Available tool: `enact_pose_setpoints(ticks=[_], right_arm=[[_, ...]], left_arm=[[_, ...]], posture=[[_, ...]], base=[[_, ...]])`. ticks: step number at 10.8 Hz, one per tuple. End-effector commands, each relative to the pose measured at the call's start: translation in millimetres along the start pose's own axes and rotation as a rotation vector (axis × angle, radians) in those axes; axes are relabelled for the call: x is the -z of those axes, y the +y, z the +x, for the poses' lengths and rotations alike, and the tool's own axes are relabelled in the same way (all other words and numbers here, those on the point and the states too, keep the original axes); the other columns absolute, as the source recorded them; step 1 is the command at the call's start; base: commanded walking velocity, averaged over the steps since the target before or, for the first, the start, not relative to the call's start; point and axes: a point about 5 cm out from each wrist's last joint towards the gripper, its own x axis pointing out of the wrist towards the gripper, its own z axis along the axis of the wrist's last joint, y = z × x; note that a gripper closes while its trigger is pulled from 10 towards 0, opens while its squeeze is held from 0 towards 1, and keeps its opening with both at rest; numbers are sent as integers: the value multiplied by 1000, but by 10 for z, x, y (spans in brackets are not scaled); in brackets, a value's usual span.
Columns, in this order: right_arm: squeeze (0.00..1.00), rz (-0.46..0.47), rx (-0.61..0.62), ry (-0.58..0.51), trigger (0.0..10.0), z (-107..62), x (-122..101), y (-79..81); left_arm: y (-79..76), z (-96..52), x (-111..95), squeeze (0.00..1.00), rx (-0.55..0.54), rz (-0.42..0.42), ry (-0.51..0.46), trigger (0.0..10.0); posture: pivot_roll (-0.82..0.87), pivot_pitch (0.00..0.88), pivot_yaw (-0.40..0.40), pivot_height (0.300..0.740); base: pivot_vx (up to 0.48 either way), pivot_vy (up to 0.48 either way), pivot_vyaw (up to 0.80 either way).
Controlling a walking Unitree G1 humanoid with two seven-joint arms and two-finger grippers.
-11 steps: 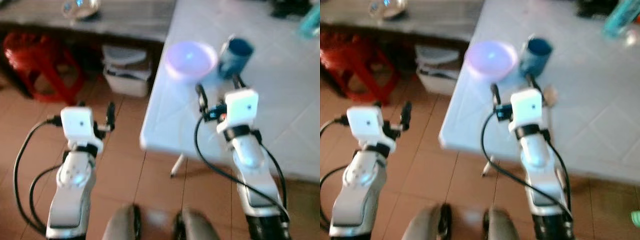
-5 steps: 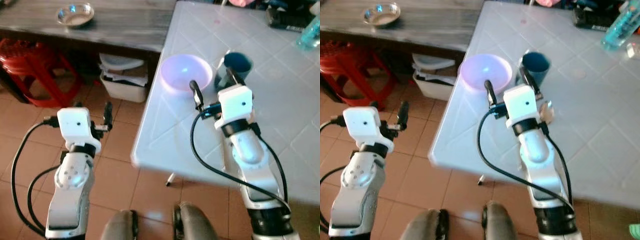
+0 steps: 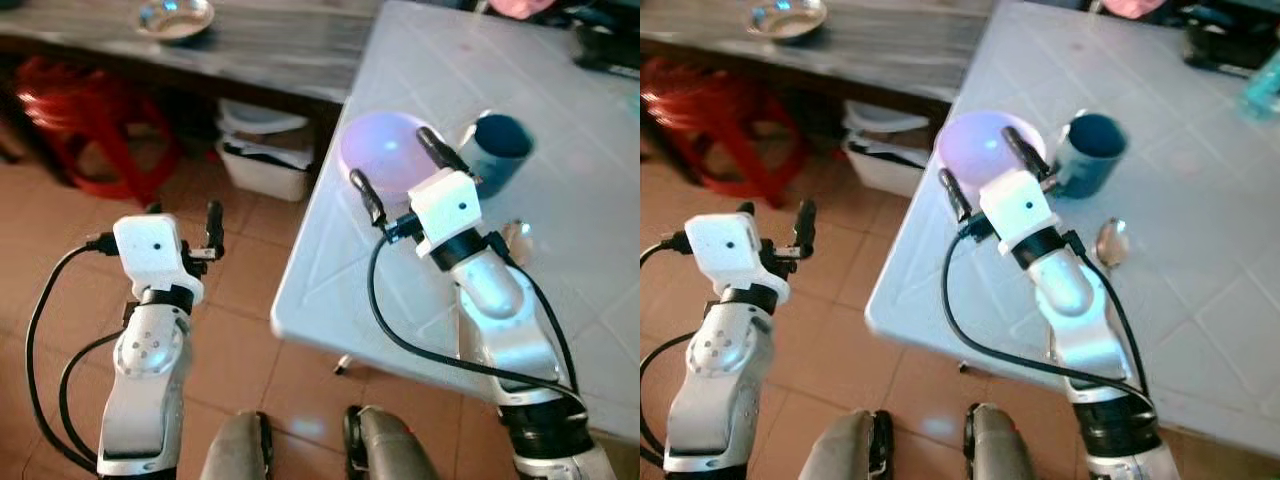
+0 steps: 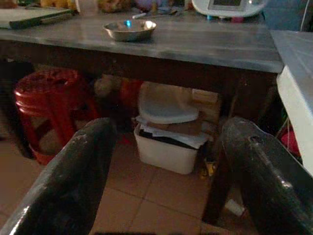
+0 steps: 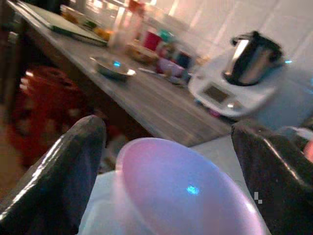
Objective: Setting the table
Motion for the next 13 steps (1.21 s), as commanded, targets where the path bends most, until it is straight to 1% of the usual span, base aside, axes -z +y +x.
enact_pose_setpoints(ticks=[1,2,3,4,5,6,7,8,9,10,11,12,13], right_arm=[[0,31,-48,15,10000,13,31,36],[0,19,-83,38,10000,42,51,23],[0,-29,-140,68,10000,73,87,-20],[0,-34,-164,83,10000,93,105,-57],[0,-24,-223,130,10000,114,157,-87],[0,-31,-291,193,10000,102,239,-81],[0,-35,-312,210,10000,97,266,-77],[0,-96,-361,248,10000,79,326,-68],[0,-138,-372,282,10000,93,368,-113],[0,-198,-386,297,10000,123,384,-169],[0,-218,-394,312,10000,141,399,-212],[0,-279,-408,333,10000,170,423,-282],[0,-306,-408,331,10000,194,419,-319]], left_arm=[[7,-27,42,0,1,10,28,10000],[16,-51,80,0,12,17,53,10000],[7,-79,138,0,20,-5,89,10000],[-3,-82,147,0,18,-11,93,10000],[-25,-76,150,0,23,-7,96,10000],[-33,-73,158,0,27,-8,102,10000],[-27,-74,163,0,27,-8,106,10000],[-24,-89,182,0,27,-10,120,10000],[-29,-100,194,0,28,-10,127,10000],[-28,-99,198,0,27,-10,131,10000],[-31,-96,202,0,28,-10,136,10000],[-30,-96,209,0,29,-11,144,10000],[-31,-96,210,0,29,-12,146,10000]], posture=[[-11,242,8,740],[-7,249,9,740],[-7,254,8,740],[-11,254,9,740],[-15,254,7,740],[-15,254,6,740],[-15,256,6,740],[-14,258,5,740],[-15,260,5,740],[-15,261,5,740],[-16,263,6,740],[-16,263,6,740],[-16,263,6,740]], base=[[0,0,0],[0,0,0],[0,0,0],[0,0,0],[0,0,0],[0,0,0],[0,0,0],[0,0,0],[0,0,0],[0,0,0],[0,0,0],[0,0,0],[0,0,0]])
